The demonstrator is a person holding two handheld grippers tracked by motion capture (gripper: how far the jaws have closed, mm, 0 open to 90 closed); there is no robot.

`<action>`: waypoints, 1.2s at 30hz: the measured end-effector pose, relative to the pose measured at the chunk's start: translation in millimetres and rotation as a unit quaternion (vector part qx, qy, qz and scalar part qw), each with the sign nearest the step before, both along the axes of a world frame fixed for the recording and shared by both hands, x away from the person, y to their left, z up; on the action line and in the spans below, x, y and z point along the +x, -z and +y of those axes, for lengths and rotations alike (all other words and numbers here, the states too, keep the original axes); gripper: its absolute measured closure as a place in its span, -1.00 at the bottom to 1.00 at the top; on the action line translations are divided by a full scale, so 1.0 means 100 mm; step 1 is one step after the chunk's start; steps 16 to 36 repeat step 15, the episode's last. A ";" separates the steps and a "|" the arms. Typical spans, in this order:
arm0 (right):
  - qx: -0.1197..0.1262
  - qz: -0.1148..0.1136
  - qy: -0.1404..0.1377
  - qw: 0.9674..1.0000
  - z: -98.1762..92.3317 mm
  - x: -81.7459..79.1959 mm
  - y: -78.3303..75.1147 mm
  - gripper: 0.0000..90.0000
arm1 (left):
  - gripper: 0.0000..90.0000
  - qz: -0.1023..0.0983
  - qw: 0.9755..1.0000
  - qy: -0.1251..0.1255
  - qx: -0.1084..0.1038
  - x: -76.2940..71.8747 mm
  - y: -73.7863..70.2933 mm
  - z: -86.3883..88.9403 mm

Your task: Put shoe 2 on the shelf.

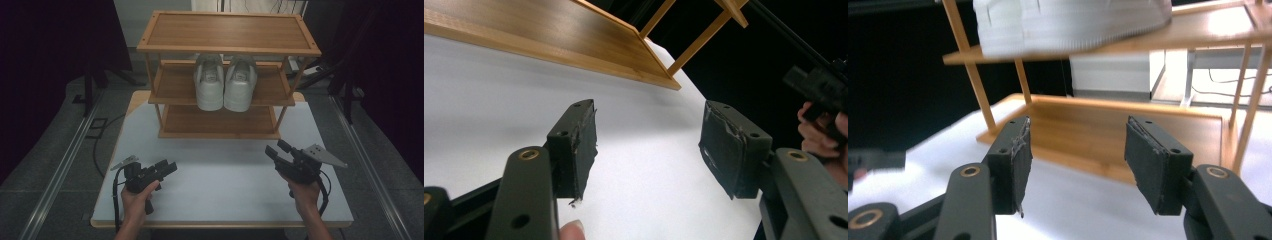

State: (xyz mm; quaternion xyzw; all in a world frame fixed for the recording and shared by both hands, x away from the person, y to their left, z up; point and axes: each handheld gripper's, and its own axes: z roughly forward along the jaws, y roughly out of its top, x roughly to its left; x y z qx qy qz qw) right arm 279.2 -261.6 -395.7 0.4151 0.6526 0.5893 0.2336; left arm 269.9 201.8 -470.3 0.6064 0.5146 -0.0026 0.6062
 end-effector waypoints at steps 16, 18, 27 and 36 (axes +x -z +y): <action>-0.002 0.004 0.011 1.000 -0.09 -0.04 0.21 -0.14 | -0.13 0.000 1.000 -0.005 0.003 0.00 0.00 0.00; -0.002 0.004 0.011 1.000 -0.09 -0.04 0.21 -0.14 | -0.13 0.000 1.000 -0.005 0.003 0.00 0.00 0.00; -0.002 0.004 0.011 1.000 -0.09 -0.04 0.21 -0.14 | -0.13 0.000 1.000 -0.005 0.003 0.00 0.00 0.00; -0.002 0.004 0.011 1.000 -0.09 -0.04 0.21 -0.14 | -0.13 0.000 1.000 -0.005 0.003 0.00 0.00 0.00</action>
